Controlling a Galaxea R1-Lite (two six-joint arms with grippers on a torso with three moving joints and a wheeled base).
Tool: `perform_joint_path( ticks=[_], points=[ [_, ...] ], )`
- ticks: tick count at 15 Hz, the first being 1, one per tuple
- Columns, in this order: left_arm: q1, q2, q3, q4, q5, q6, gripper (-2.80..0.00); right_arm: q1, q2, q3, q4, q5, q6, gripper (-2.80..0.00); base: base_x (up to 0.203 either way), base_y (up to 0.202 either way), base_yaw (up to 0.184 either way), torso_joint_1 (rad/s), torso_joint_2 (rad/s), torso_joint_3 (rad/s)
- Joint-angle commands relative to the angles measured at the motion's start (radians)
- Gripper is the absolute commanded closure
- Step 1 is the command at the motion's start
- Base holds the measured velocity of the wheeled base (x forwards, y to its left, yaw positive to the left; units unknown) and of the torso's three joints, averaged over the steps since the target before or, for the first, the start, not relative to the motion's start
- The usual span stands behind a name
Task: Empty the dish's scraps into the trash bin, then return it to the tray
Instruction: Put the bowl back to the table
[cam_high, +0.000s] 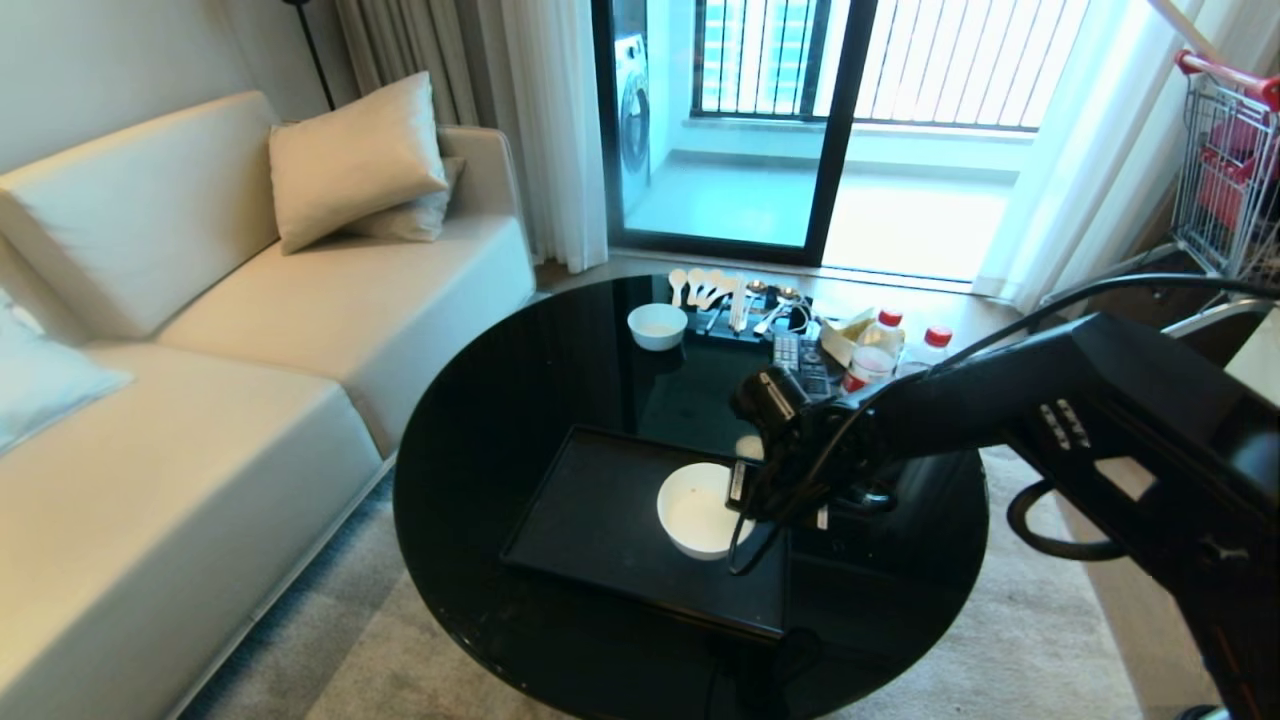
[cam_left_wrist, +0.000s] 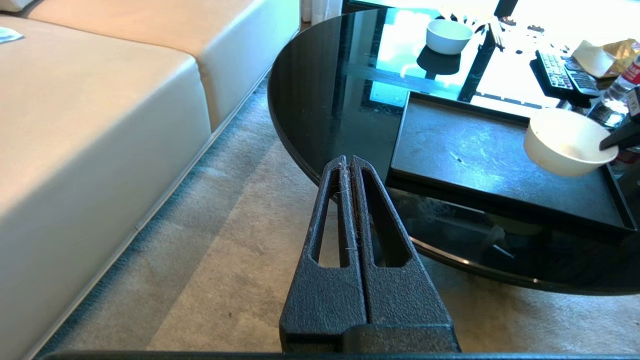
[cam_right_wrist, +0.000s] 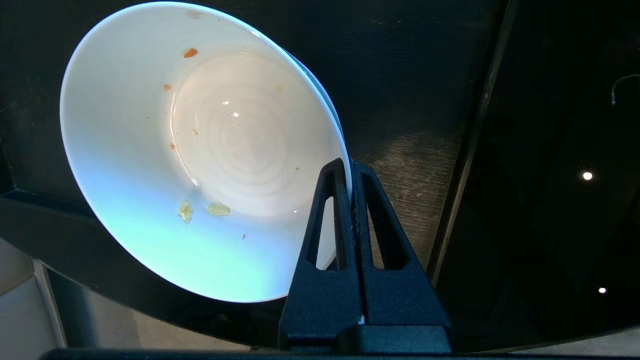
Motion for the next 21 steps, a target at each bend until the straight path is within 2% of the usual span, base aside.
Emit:
perform_joint_path(
  ticks=[1, 7, 20, 21],
  points=[
    [0.000, 0.000, 0.000, 0.000, 0.000, -0.001, 0.00, -0.003, 0.030, -0.004, -0.004, -0.001, 0.012, 0.00, 0.000, 0.000, 0.000, 0.000, 0.00, 0.000],
    [0.000, 0.000, 0.000, 0.000, 0.000, -0.001, 0.00, -0.024, 0.077, -0.065, 0.000, -0.001, 0.012, 0.00, 0.000, 0.000, 0.000, 0.000, 0.00, 0.000],
    [0.000, 0.000, 0.000, 0.000, 0.000, -0.001, 0.00, -0.049, 0.083, -0.058, 0.006, -0.003, 0.012, 0.00, 0.000, 0.000, 0.000, 0.000, 0.00, 0.000],
    [0.000, 0.000, 0.000, 0.000, 0.000, -0.001, 0.00, -0.049, 0.080, -0.058, 0.006, -0.003, 0.013, -2.80, 0.000, 0.000, 0.000, 0.000, 0.00, 0.000]
  ],
)
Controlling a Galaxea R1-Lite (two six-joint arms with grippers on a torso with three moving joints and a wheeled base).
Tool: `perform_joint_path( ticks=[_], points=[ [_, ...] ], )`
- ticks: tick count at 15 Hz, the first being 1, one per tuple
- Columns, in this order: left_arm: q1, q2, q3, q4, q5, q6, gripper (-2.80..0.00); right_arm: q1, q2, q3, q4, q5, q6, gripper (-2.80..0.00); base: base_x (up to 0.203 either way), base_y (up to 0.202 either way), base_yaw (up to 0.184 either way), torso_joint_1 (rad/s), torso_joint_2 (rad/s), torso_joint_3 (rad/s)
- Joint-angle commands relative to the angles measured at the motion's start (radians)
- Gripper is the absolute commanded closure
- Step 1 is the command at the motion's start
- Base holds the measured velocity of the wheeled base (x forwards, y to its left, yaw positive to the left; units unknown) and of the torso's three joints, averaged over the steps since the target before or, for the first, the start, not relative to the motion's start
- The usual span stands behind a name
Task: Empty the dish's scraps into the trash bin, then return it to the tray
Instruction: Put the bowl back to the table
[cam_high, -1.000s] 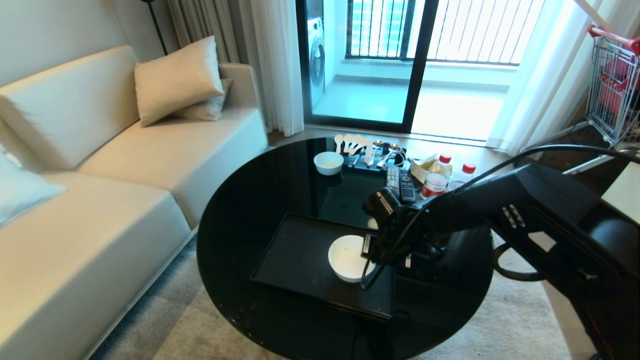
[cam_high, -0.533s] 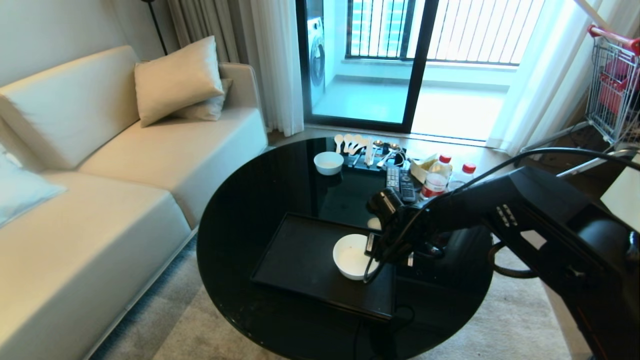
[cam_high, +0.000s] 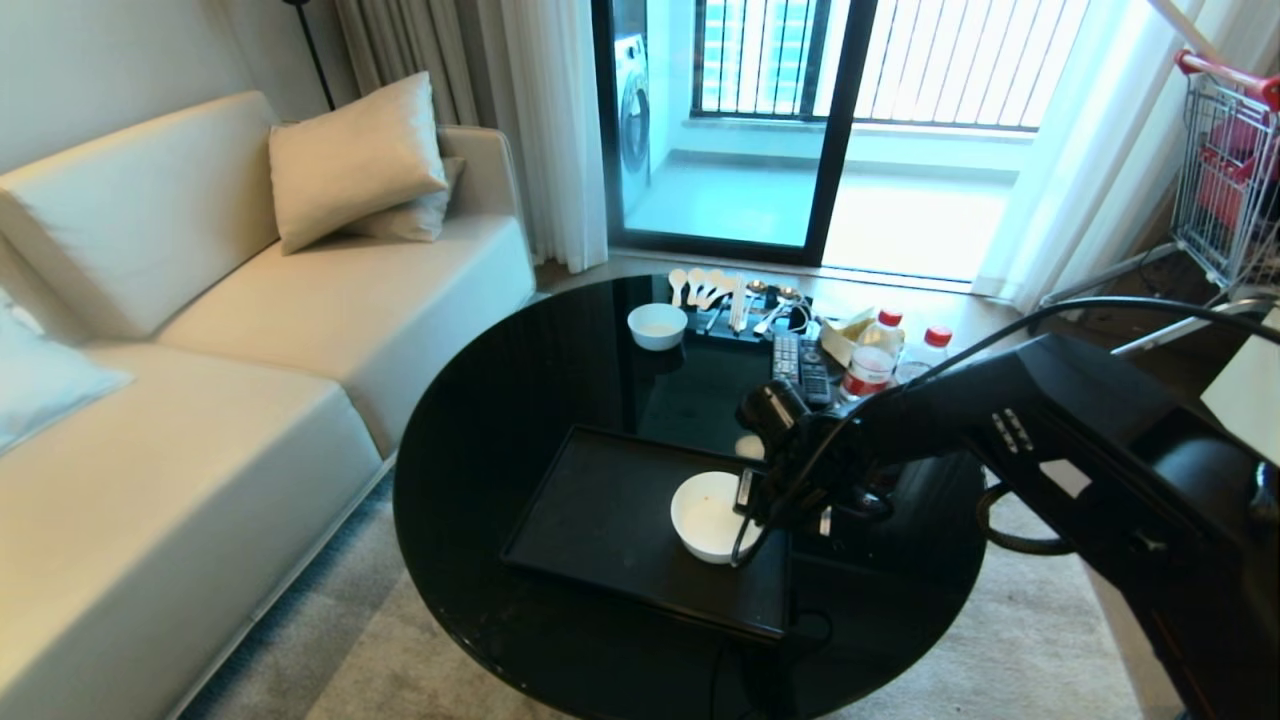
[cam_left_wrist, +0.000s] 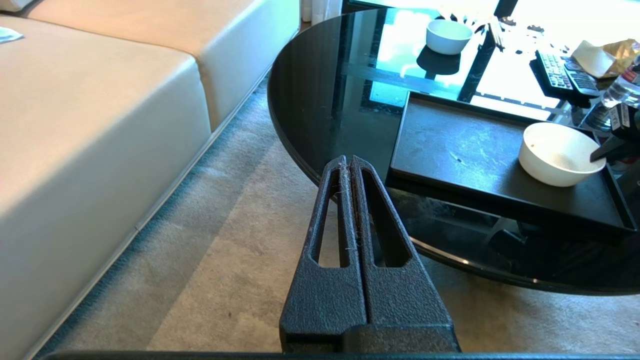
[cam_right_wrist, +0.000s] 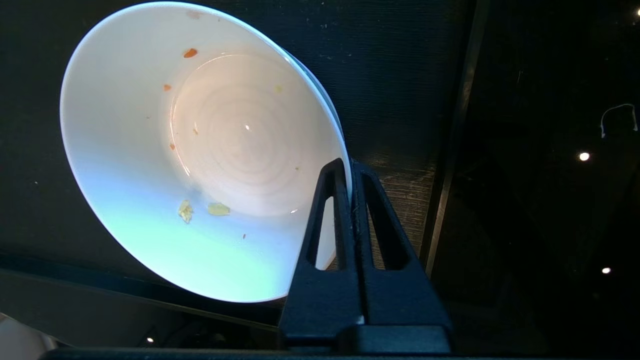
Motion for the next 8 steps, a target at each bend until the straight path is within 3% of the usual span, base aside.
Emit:
perform_joint_path(
  ticks=[1, 8],
  points=[
    [0.000, 0.000, 0.000, -0.001, 0.000, -0.001, 0.00, 0.002, -0.016, 0.001, -0.001, 0.000, 0.004, -2.80, 0.000, 0.000, 0.000, 0.000, 0.00, 0.000],
    [0.000, 0.000, 0.000, -0.001, 0.000, -0.001, 0.00, 0.002, -0.054, 0.003, -0.009, -0.073, 0.004, -2.80, 0.000, 0.000, 0.000, 0.000, 0.00, 0.000]
  ],
)
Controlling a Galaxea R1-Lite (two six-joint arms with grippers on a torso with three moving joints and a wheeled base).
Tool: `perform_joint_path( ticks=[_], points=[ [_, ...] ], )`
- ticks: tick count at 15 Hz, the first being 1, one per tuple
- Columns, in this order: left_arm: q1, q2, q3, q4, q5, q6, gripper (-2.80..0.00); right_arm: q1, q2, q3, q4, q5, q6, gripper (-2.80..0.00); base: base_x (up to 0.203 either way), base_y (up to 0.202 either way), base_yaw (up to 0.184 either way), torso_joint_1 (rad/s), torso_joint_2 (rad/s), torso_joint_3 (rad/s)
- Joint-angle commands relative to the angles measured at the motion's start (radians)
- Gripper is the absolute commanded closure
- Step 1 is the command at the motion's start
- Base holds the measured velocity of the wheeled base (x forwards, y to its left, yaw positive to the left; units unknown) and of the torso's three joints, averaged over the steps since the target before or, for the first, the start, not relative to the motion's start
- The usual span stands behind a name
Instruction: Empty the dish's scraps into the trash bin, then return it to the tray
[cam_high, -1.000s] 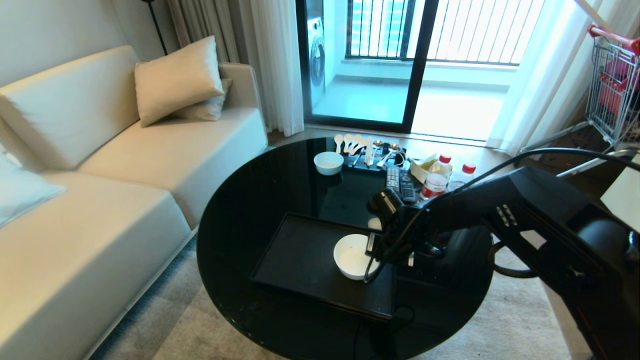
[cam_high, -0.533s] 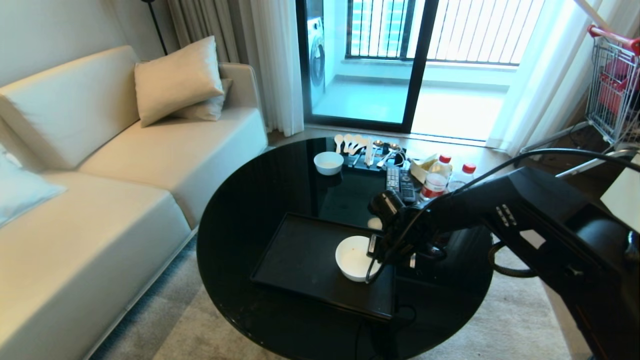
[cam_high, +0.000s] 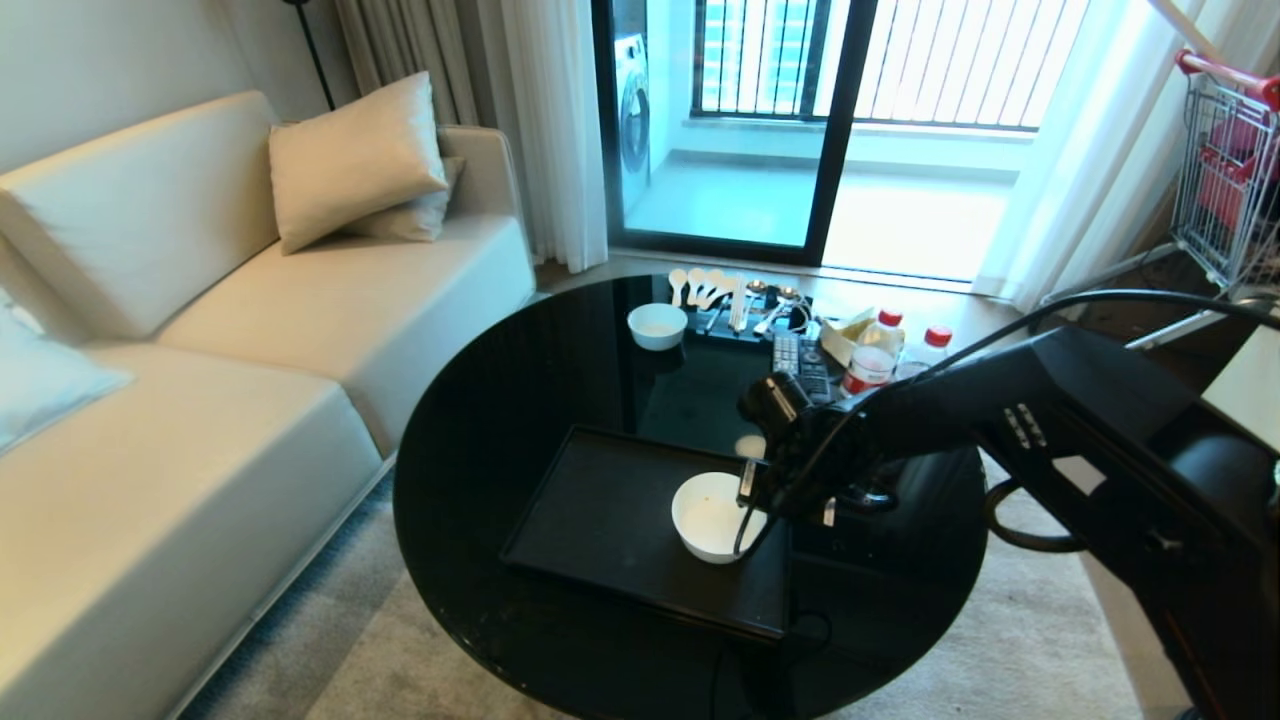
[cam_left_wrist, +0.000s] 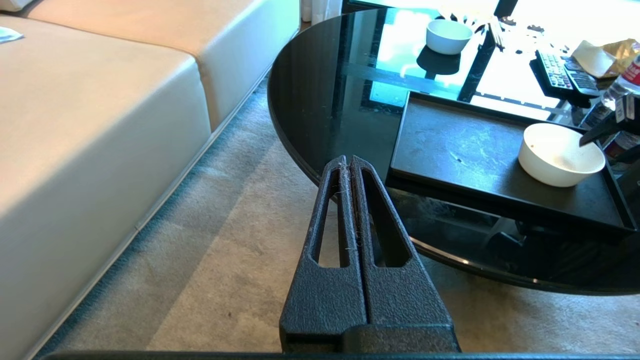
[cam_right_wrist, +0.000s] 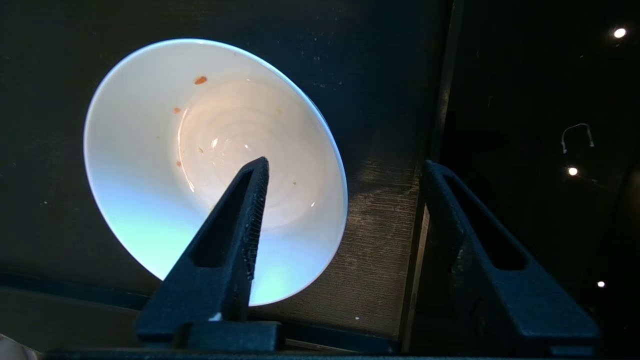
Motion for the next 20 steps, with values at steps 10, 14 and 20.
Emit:
perform_joint_path(
  ticks=[10, 14, 20],
  points=[
    [0.000, 0.000, 0.000, -0.001, 0.000, -0.001, 0.00, 0.026, -0.525, 0.352, -0.007, -0.103, -0.081, -2.80, 0.000, 0.000, 0.000, 0.000, 0.00, 0.000],
    [0.000, 0.000, 0.000, -0.001, 0.000, -0.001, 0.00, 0.046, -0.793, 0.587, -0.008, -0.171, -0.087, 0.00, 0.000, 0.000, 0.000, 0.000, 0.00, 0.000],
    [0.000, 0.000, 0.000, -0.001, 0.000, -0.001, 0.00, 0.047, -1.136, 0.849, -0.011, -0.290, -0.085, 0.00, 0.000, 0.000, 0.000, 0.000, 0.00, 0.000]
  ],
)
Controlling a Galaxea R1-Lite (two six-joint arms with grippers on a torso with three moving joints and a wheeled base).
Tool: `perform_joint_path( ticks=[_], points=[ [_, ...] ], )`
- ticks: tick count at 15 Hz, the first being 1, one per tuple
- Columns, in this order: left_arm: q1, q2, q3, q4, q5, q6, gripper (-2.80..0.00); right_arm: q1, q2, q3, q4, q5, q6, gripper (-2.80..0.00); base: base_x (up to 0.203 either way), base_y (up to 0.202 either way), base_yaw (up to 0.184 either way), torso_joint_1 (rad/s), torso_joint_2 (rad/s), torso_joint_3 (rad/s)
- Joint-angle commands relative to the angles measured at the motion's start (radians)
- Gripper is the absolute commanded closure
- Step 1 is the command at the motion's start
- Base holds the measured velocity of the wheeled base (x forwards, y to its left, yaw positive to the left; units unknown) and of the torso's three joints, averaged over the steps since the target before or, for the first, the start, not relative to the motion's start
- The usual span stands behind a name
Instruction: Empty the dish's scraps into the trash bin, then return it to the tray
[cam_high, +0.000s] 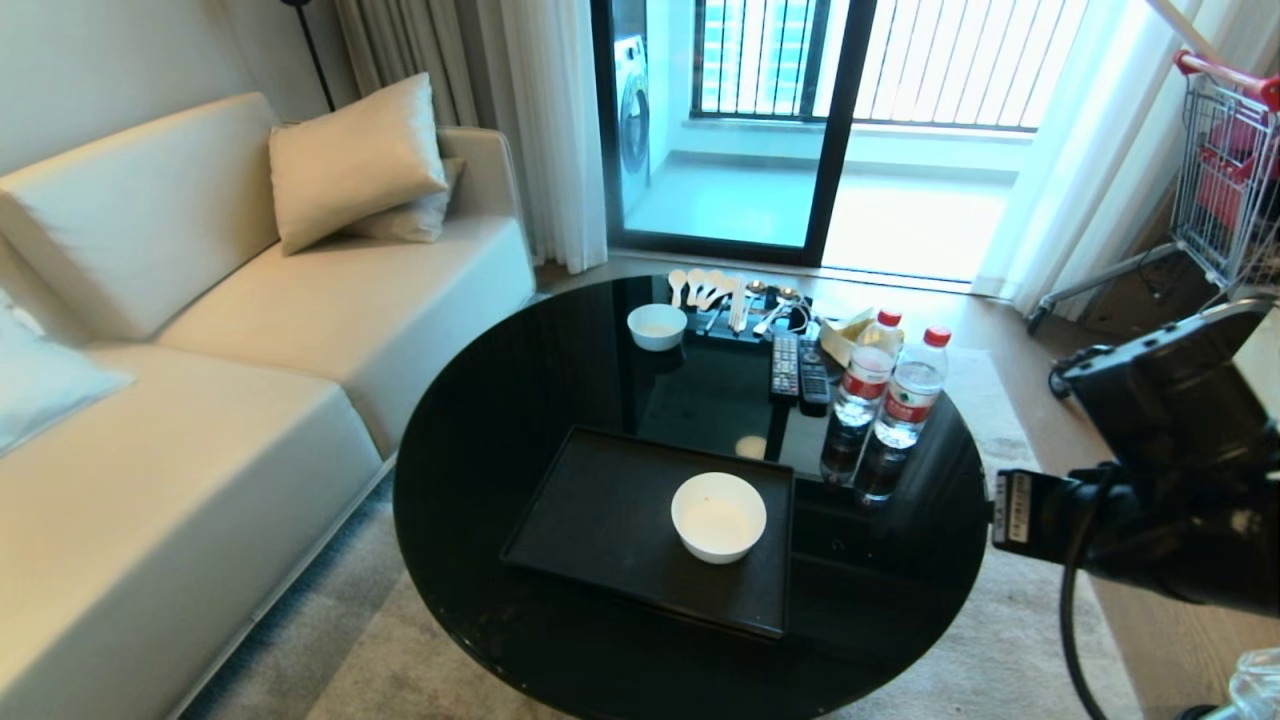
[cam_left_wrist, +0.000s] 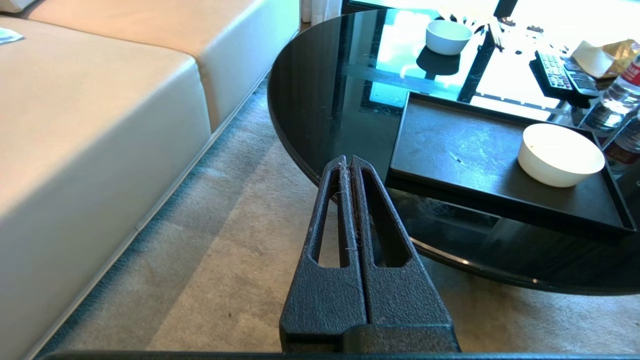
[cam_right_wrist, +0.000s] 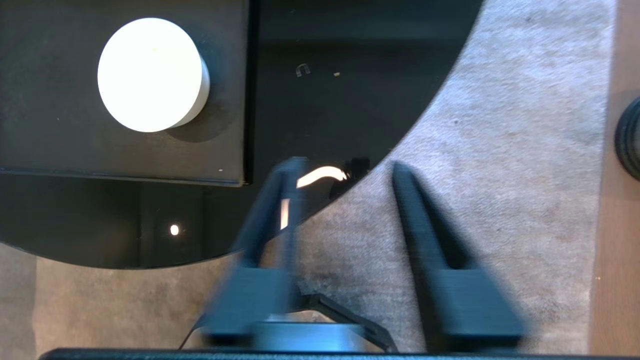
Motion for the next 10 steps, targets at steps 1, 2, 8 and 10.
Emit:
perform_joint_path(
  ticks=[1, 2, 8, 10],
  points=[
    [0.000, 0.000, 0.000, -0.001, 0.001, -0.001, 0.00, -0.004, -0.205, 0.087, 0.003, -0.017, 0.004, 0.00, 0.000, 0.000, 0.000, 0.000, 0.00, 0.000],
    [0.000, 0.000, 0.000, -0.001, 0.001, -0.001, 0.00, -0.011, -0.259, 0.121, 0.005, -0.027, 0.003, 0.00, 0.000, 0.000, 0.000, 0.000, 0.00, 0.000],
    [0.000, 0.000, 0.000, -0.001, 0.001, -0.001, 0.00, -0.199, -0.531, 0.340, -0.088, -0.056, -0.208, 0.00, 0.000, 0.000, 0.000, 0.000, 0.00, 0.000],
    [0.000, 0.000, 0.000, -0.001, 0.001, -0.001, 0.00, -0.331, -0.606, 0.520, -0.315, -0.014, -0.405, 0.00, 0.000, 0.000, 0.000, 0.000, 0.00, 0.000]
  ],
)
